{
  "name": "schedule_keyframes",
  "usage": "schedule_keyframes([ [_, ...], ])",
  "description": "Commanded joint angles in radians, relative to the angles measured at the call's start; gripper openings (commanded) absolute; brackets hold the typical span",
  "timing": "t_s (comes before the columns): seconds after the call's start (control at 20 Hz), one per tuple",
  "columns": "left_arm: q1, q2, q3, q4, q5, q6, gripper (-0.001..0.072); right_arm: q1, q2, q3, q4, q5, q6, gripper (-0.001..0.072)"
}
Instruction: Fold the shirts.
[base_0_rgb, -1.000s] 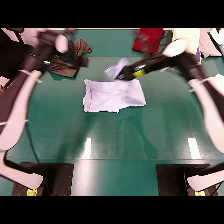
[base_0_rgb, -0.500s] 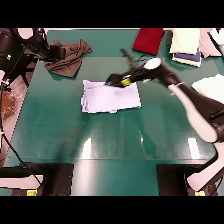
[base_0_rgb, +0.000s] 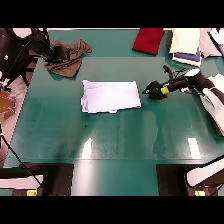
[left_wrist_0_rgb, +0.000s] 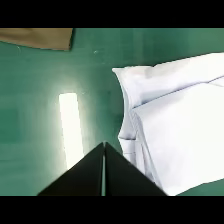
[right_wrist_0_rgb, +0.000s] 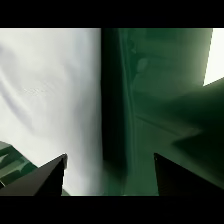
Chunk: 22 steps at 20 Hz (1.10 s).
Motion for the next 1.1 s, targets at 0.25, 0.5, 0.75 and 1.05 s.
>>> schedule_keyframes([
  [0.25, 0.0, 0.001, 0.001, -0.035, -0.03, 0.003, 0.0024, 0.313, -0.259, 0.33, 0.107, -0.01, 0.028, 0.0134],
  [0.5, 0.0, 0.001, 0.001, -0.034, -0.034, 0.013, 0.0024, 0.268, -0.21, 0.576, 0.078, 0.048, 0.117, 0.0023],
  [0.75, 0.0, 0.001, 0.001, -0.039, -0.026, 0.013, 0.0024, -0.085, -0.033, 0.712, -0.043, 0.136, 0.309, 0.0022],
  [1.05, 0.0, 0.001, 0.001, -0.047, 0.005, 0.012, 0.0024, -0.691, 0.158, 0.673, -0.045, 0.301, 0.506, 0.0023],
])
